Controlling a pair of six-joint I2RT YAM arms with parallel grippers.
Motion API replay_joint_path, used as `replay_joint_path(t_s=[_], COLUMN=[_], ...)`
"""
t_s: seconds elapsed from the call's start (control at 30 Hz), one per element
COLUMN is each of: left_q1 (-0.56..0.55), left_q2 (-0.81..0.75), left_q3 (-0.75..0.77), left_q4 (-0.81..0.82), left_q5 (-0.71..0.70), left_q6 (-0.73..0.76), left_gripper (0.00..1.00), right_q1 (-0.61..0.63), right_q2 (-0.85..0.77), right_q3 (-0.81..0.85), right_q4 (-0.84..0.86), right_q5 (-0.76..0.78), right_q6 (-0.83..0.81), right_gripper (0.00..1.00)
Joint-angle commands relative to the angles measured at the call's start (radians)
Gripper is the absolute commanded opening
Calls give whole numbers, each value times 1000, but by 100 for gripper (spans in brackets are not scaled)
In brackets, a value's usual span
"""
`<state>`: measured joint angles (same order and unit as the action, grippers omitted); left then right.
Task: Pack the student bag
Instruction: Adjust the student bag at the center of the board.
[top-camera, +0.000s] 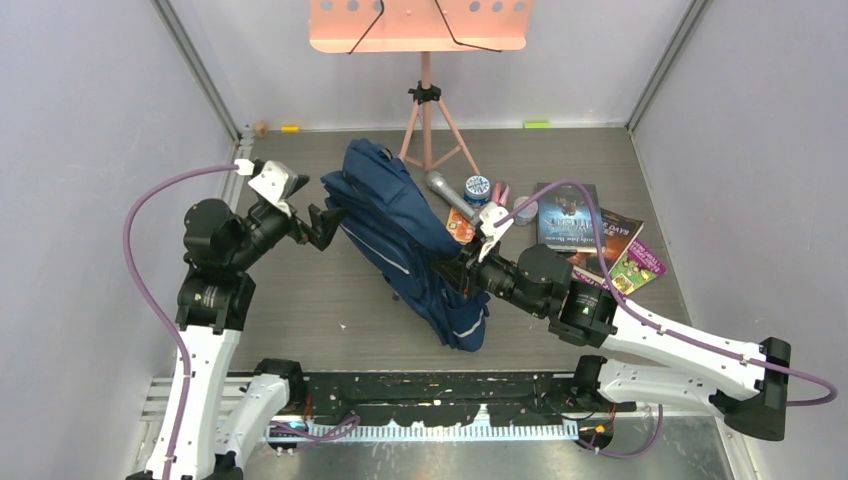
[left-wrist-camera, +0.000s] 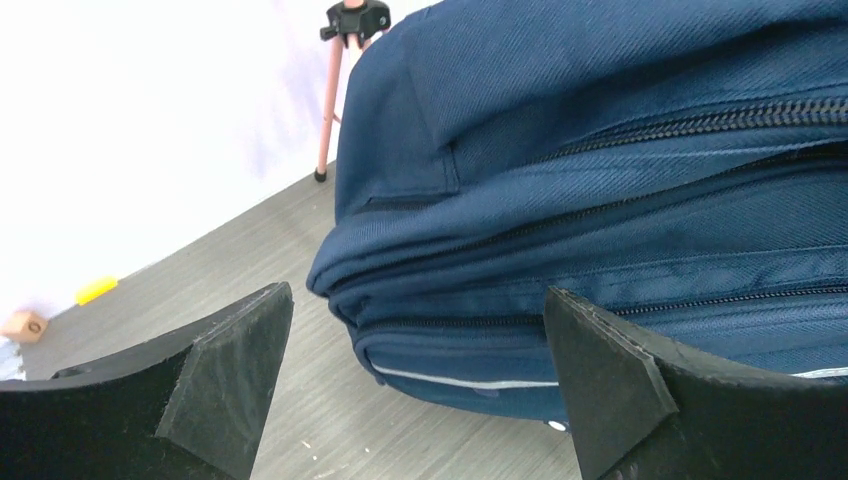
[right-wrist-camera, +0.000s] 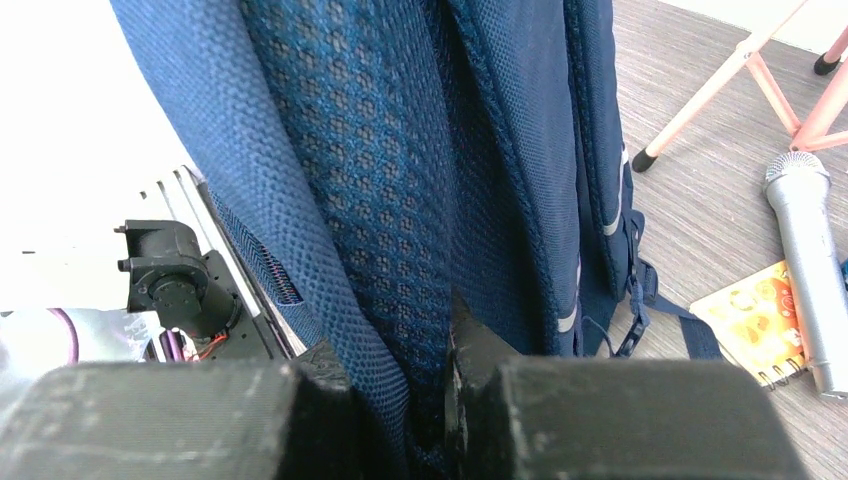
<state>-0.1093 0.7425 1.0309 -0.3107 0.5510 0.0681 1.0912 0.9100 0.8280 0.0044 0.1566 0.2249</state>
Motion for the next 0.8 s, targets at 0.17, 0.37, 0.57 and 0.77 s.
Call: replay_joint_path(t_s=[0.17,0.37,0.57,0.77], left_q1=[-6,-52,-80,-88], left_q2=[73,137,166,157], left_q3=[92,115,139,161], left_q4=[218,199,165,114], left_q5=[145,201,204,179], left_q6=[55,62,84,97], left_gripper=[100,95,74,7], right_q1=[-23,-30,-33,-33], right_q2=[-26,-20,-12,10], right_q3=[28,36,41,69], right_q4=[62,47,32,-13], right_q5=[-57,-87,-108,-2], right_q6=[31,30,28,18], right_gripper=[1,1,1,1])
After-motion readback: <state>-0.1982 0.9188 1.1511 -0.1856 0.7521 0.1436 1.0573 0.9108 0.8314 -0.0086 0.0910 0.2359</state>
